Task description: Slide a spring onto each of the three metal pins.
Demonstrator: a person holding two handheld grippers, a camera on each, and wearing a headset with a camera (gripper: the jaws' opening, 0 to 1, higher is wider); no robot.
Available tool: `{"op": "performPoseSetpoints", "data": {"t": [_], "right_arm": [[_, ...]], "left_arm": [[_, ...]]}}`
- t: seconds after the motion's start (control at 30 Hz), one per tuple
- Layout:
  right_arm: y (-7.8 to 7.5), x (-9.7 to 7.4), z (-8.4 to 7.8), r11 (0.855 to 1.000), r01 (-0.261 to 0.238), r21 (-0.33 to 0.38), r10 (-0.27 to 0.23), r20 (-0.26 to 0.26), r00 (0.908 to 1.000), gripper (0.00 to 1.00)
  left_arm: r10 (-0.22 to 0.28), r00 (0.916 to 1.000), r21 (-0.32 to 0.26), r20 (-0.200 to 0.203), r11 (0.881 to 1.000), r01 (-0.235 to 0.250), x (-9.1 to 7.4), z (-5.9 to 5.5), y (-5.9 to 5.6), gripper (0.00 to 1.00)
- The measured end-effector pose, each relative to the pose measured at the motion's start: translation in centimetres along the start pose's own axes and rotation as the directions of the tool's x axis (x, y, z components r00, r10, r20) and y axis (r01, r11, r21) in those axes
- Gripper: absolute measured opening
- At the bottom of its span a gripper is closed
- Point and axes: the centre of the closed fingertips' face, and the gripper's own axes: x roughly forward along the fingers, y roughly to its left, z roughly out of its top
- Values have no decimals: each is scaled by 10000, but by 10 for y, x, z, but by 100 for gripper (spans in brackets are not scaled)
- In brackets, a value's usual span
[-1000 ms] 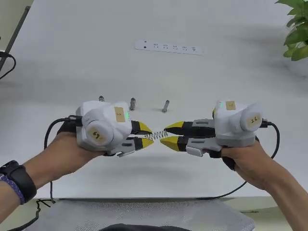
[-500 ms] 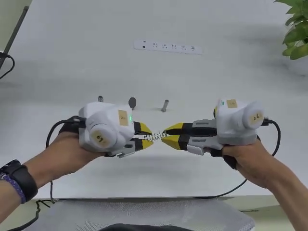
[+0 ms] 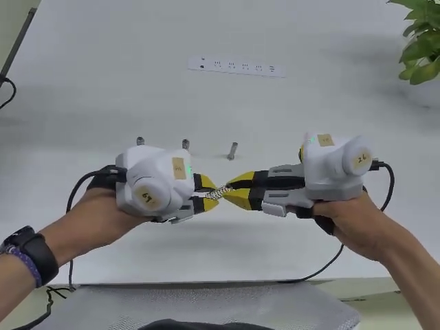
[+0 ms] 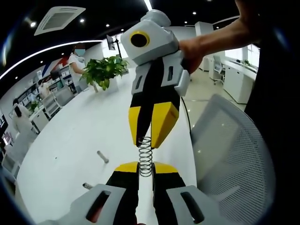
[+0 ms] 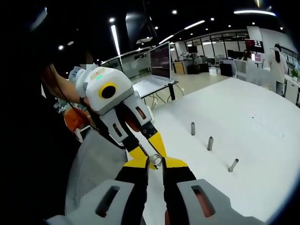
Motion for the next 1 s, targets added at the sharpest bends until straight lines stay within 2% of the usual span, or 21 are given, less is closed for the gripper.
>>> {"op": "performPoseSetpoints", "data": {"t": [0.2,0.47,0.73,0.93,1.0], "right_arm": [[3,3,4,9994,-77,-336,69,-239,9997,10],[2,-2,-3,9984,-56,-555,16,-705,9975,10],[0,-3,-2,9956,76,-935,-177,-1070,9941,14],[1,-4,-4,9896,-12,-1436,-221,-1608,9867,19],[0,-4,-8,9839,-84,-1783,-284,-2026,9788,19]], "left_arm": [[-17,9997,-249,235,9997,23,7,5,1,2],[-111,9995,-351,291,9993,121,10,5,-3,2],[-151,9991,-516,392,9985,171,11,7,-3,2],[-232,9989,-568,405,9981,255,13,7,-4,2],[-306,9987,-548,407,9980,328,14,7,-6,2]]}}
